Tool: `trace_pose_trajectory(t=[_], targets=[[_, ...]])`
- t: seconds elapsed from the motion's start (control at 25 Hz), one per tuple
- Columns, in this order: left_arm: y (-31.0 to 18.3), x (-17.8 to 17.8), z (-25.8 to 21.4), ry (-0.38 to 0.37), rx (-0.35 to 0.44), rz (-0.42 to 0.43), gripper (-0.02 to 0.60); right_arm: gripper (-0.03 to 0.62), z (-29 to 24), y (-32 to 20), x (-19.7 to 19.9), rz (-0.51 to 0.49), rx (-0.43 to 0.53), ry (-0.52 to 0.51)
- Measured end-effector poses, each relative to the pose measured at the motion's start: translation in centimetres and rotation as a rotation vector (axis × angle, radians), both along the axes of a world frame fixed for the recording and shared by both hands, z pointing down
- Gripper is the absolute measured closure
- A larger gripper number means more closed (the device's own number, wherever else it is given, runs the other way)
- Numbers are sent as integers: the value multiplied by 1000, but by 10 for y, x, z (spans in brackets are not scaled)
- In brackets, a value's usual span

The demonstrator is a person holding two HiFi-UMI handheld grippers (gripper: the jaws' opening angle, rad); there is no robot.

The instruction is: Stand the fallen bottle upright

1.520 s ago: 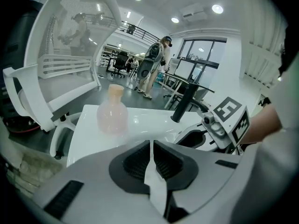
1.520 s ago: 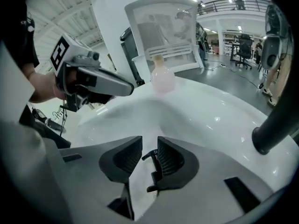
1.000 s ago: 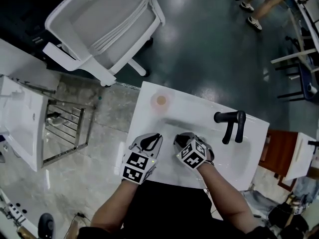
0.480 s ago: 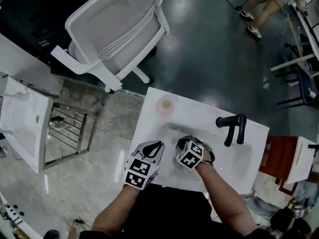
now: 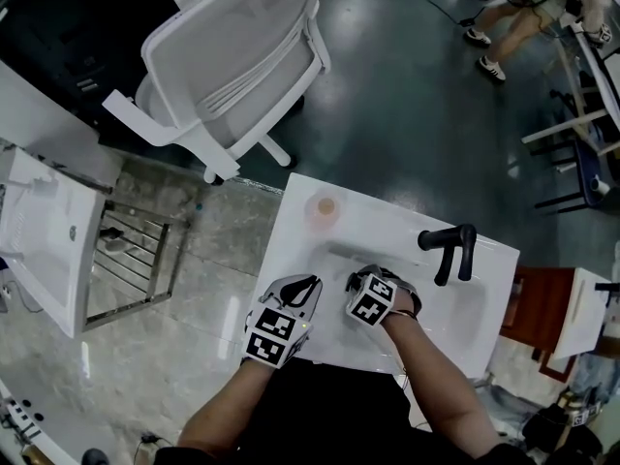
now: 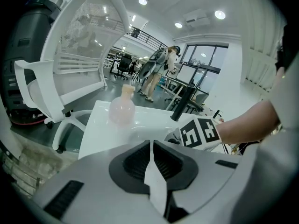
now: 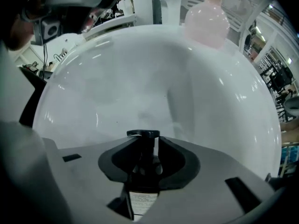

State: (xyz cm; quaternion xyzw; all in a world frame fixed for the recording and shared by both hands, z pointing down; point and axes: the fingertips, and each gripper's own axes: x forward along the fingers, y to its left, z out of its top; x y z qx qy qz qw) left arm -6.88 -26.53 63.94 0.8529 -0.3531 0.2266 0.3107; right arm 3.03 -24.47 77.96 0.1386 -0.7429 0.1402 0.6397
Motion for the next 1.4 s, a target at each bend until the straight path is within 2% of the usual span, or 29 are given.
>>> trace_pose_trajectory(t=[0.12,0.28,0.44,0.64,0.84,0.88,0.92,0.96,1.12,1.28,1.4], targets=[[-3,-3,-2,-3,4,-3,545,497,3,1,-3,-31,14,7],[-4,-9,-3,-3,3,-7,545,500,-7,-4,-1,13,72,-47],[-5,-12,-6,4,4,-10,545,502,-30,-17,1,159,105,-170],[-9,-6,-24,23,25,12,545,499,-67,-33,14,417,131,-361],[-14,0,-41,28,55,46,545,500,-82,-26,34,502,202,-415],[-15,3,-43,28,60,54,545,512,-86,-23,40,529,215,-431],[-15,7,-45,27,63,63,545,585,-91,-22,45,562,225,-454],[-16,10,-46,25,66,71,545,585,-97,-21,49,583,232,-472],[-13,23,-42,12,47,86,545,582,-101,-5,56,530,198,-443],[-9,45,-32,-7,23,107,545,571,-89,6,69,522,161,-422],[-4,65,-31,-12,16,119,545,444,-82,10,70,487,139,-439]])
